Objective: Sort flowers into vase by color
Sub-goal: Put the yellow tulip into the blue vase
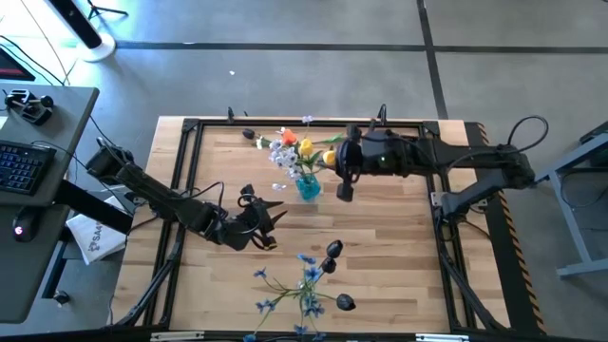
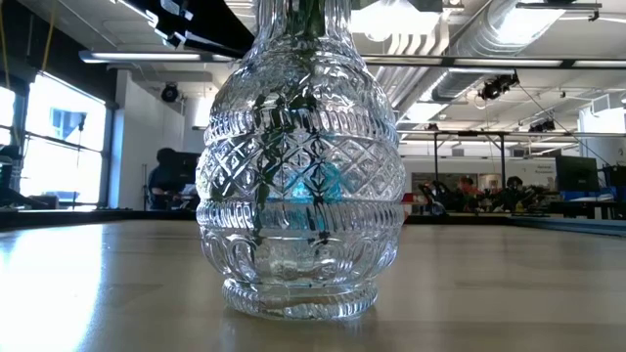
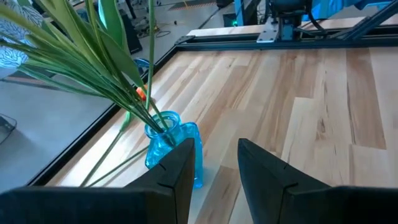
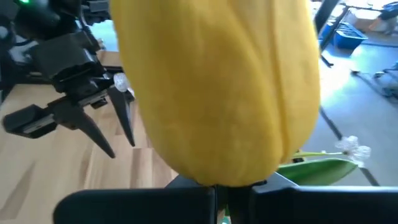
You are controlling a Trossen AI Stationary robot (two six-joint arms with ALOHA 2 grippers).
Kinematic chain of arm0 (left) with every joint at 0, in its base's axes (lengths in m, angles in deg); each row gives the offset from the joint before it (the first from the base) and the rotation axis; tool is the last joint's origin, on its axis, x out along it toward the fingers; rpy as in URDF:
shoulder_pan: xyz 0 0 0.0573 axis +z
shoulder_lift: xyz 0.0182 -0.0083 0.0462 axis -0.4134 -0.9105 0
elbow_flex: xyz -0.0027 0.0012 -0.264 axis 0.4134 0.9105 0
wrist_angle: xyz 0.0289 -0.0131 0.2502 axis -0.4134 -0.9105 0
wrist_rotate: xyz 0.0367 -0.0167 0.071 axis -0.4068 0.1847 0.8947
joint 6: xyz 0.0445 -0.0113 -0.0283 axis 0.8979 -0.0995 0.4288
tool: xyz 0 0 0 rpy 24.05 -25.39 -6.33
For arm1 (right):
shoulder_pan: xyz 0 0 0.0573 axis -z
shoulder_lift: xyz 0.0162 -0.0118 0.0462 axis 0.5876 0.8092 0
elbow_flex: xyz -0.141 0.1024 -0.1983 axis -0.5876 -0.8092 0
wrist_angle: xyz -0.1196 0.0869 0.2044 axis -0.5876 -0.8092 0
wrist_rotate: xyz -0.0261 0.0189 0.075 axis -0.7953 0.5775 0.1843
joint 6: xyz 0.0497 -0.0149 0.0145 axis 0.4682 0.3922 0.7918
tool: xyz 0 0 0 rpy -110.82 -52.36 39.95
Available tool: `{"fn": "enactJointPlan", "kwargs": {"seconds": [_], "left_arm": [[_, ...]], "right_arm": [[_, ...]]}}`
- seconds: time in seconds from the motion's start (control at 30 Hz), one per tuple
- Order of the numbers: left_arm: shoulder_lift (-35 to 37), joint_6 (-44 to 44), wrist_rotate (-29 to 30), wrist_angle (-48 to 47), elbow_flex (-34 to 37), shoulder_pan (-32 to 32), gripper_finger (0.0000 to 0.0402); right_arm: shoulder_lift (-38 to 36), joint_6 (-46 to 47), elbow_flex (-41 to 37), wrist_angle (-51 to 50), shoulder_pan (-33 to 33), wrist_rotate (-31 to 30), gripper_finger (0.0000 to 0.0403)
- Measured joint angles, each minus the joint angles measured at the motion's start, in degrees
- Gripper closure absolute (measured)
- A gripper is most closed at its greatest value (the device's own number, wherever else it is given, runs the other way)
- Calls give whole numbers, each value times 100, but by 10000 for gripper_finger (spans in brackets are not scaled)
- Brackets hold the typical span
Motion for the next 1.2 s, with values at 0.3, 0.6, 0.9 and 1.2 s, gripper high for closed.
{"fn": "enactJointPlan", "kwargs": {"seconds": [0.3, 0.6, 0.9, 1.2], "left_arm": [[0, 0, -2, 1, 0, 0, 291], [0, 2, 0, -20, 0, 0, 290], [0, 0, -2, -43, 0, 0, 290], [0, -46, -2, -40, 0, 0, 290]], "right_arm": [[2, -267, 76, 40, 21, 112, 402], [-7, -273, 411, -208, 5, 149, 402], [-4, 20, 355, -473, 5, 441, 402], [10, 5, 76, -199, 49, 417, 400]]}}
